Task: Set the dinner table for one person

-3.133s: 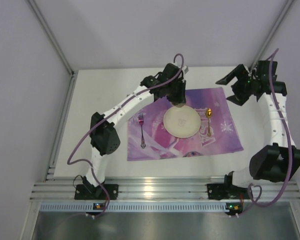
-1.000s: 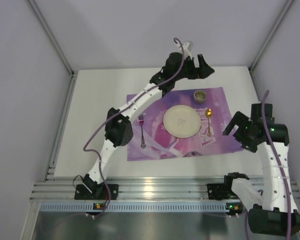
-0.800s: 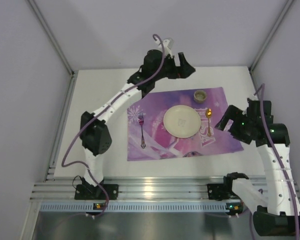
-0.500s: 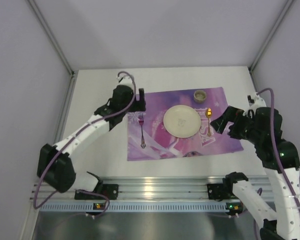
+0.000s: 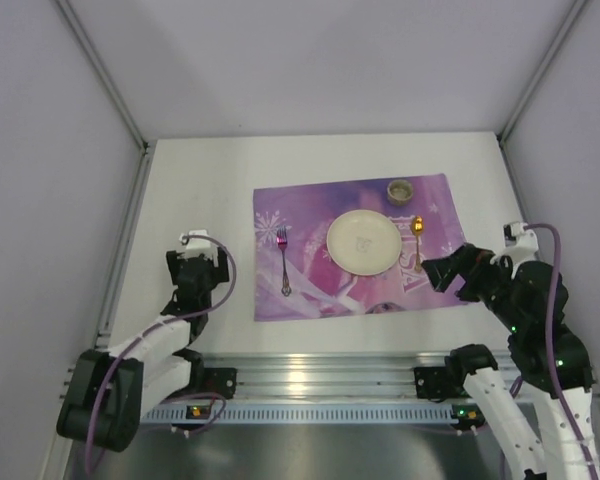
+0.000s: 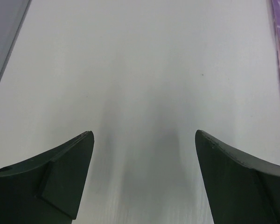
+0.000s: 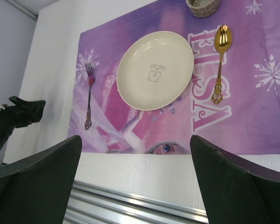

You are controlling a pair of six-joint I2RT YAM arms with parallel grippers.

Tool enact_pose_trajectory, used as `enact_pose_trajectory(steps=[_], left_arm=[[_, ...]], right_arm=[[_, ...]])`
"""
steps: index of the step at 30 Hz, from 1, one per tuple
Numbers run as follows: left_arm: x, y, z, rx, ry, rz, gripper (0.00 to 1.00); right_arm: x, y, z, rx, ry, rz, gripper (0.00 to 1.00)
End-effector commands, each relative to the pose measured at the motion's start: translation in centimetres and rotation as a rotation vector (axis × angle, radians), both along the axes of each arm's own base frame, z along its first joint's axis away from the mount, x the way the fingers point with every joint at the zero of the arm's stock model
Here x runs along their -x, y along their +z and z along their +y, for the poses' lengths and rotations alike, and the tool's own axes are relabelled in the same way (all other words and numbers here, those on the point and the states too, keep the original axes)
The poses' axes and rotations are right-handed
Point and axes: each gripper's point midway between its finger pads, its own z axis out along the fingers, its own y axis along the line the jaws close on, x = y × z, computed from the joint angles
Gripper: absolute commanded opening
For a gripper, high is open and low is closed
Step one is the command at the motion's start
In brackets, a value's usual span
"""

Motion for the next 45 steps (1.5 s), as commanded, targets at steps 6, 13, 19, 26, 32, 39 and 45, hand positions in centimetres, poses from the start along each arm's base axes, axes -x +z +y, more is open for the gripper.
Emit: enact_pose_trajectory(steps=[6,13,19,26,32,39,45], left_arm=[[-8.3,4.3,-1.4,0.076,-0.088,-0.232,0.96],[-10.0,1.8,1.0,0.131,-0.048,-0.238,0.94],[-10.5,1.8,0.7,0.132,-0.068,-0.24,0.99],[-10.3,1.8,0.7,0.131,-0.066,-0.237,0.98],[-10.3,1.8,0.7,0.13,-0.067,-0.239,0.98],[-10.3,1.8,0.7,0.13,-0.067,-0.239,0.99],[-10.3,1.8,0.7,0.13,-0.068,-0.239,0.98]], right_arm=[[2.1,1.6,-0.5,0.005,0.005,-0.105,1.0],[2.4,-0.4,-1.2,0.049,-0.019,-0.025,1.0],[1.6,-1.7,-1.0,0.037,-0.031,0.031,1.0],[-0.7,-2.9,-1.9,-0.003,-0.151,0.062,1.0],[-2.1,-3.6,-1.4,-0.049,-0.172,0.082,1.0],[-1.7,-3.9,3.8,-0.101,0.086,0.088,1.0],[-1.1,-2.7,5.4,0.057,0.238,-0.008,1.0]])
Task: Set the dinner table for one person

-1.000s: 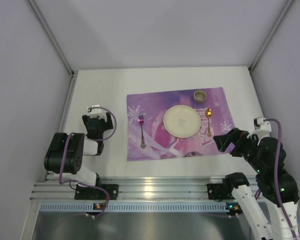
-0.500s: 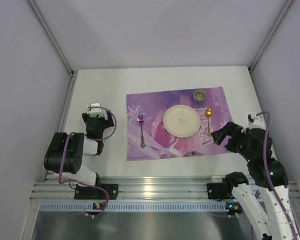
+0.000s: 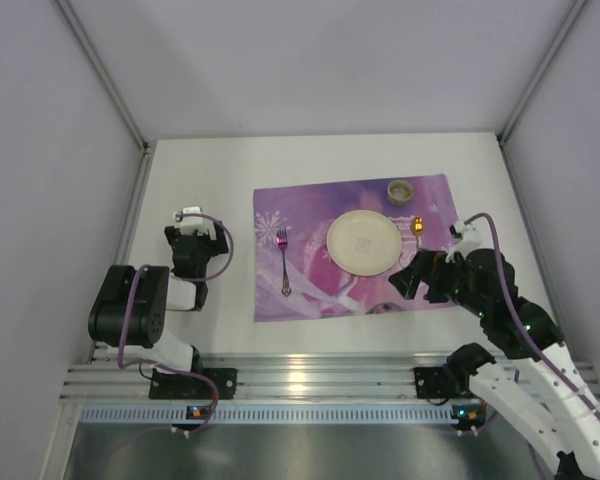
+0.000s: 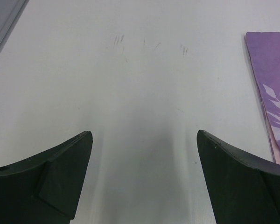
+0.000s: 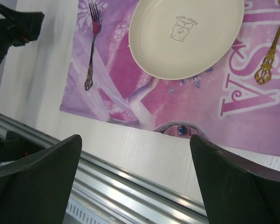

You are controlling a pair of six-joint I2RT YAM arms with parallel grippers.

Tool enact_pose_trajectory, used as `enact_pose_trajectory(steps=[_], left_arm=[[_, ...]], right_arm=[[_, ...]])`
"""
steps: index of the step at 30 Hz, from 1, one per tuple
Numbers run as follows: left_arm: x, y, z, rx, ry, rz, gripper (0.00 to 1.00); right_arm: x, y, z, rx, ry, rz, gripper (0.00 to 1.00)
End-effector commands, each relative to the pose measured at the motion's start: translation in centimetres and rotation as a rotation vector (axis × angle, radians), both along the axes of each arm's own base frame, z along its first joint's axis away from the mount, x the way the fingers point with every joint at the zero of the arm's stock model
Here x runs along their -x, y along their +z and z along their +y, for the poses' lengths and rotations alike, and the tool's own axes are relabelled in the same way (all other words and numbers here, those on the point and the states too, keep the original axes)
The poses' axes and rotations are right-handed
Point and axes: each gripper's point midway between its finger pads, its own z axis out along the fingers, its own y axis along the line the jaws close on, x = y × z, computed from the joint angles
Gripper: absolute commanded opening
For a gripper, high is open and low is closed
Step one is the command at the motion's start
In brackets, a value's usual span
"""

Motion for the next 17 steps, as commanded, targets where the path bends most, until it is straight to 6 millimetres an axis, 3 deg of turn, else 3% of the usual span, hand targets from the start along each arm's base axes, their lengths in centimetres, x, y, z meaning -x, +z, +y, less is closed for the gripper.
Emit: enact_pose_trajectory(steps=[1,5,11,14,17], left_arm=[[-0.7,1.6,-0.2,0.015,-0.007,-0.074,0.98],[-0.7,1.7,-0.1,0.015,-0.005,-0.076,0.98],[-0.7,1.6,-0.2,0.015,-0.007,-0.074,0.98],[-0.7,1.7,-0.2,0.015,-0.007,-0.075,0.98],[-0.7,1.6,-0.2,0.015,-0.007,-0.074,0.99]], right_arm=[[-0.9,3.4,0.6,0.048,0.061,-0.16,1.0],[-0.8,4.9,1.4,0.058,0.097,-0.181,1.0],[-1.0,9.3,1.5,0.043,0.085,-0.25,1.0],[-0.9,10.4,1.3,0.037,0.083,-0.276,1.0],[-1.2,9.9,1.4,0.045,0.07,-0.241,1.0]])
